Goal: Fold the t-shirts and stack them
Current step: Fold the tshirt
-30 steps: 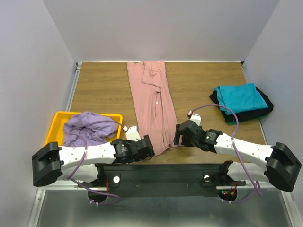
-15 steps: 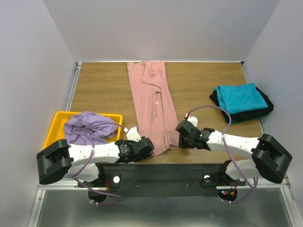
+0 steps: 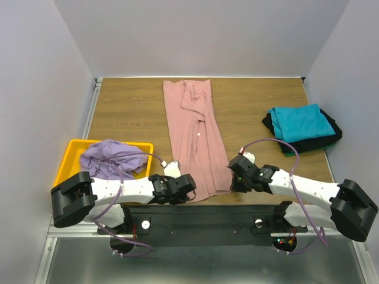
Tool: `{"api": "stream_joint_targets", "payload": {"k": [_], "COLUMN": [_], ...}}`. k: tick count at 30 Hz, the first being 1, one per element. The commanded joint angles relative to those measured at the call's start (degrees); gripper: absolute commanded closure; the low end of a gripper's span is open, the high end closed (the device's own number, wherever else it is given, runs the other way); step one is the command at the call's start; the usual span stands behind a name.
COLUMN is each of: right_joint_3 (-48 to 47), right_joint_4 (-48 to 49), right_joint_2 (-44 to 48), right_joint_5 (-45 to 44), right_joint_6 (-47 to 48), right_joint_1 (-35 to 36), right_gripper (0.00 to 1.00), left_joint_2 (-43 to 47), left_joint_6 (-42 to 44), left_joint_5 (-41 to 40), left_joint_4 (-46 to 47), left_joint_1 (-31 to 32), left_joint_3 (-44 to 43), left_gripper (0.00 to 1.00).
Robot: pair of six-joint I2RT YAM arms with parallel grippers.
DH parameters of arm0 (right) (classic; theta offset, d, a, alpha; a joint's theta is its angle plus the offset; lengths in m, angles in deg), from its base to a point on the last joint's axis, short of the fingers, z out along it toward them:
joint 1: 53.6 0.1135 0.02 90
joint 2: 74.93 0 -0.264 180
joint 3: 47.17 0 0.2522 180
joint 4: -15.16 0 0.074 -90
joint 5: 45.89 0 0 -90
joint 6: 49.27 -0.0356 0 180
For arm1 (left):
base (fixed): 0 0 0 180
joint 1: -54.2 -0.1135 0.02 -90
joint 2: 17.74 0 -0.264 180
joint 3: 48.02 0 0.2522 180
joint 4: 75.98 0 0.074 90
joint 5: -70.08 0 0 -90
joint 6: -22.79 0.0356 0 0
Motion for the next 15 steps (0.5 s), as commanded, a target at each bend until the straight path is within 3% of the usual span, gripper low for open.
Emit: {"api": "stream_joint_targets", "payload": {"k": [1, 5, 15], "right_joint_3": [-0.1, -1.0, -8.3], "right_joint_4": [-10.0, -10.0, -5.5], "right_joint_2": [3.5, 4.5, 3.1], "right_joint_5": [0.3, 0.9, -8.2], "right_joint_6": [-1.7, 0.5, 1.5], "right_joint_1": [0.1, 0.2, 0.2], "right_gripper": [1.0, 1.0, 0.99], "left_joint_2": [2.1, 1.9, 6.3], "left_joint_6": [3.3, 5.1, 8.7], "left_joint_5": [4.0, 4.7, 0.4], "left_joint_4": [-6.2, -5.4, 0.8], "left_joint_1": [3.1, 3.7, 0.3], "left_joint_3": [-0.3, -1.6, -2.6], "left_gripper": [1.0, 1.0, 1.0]}}
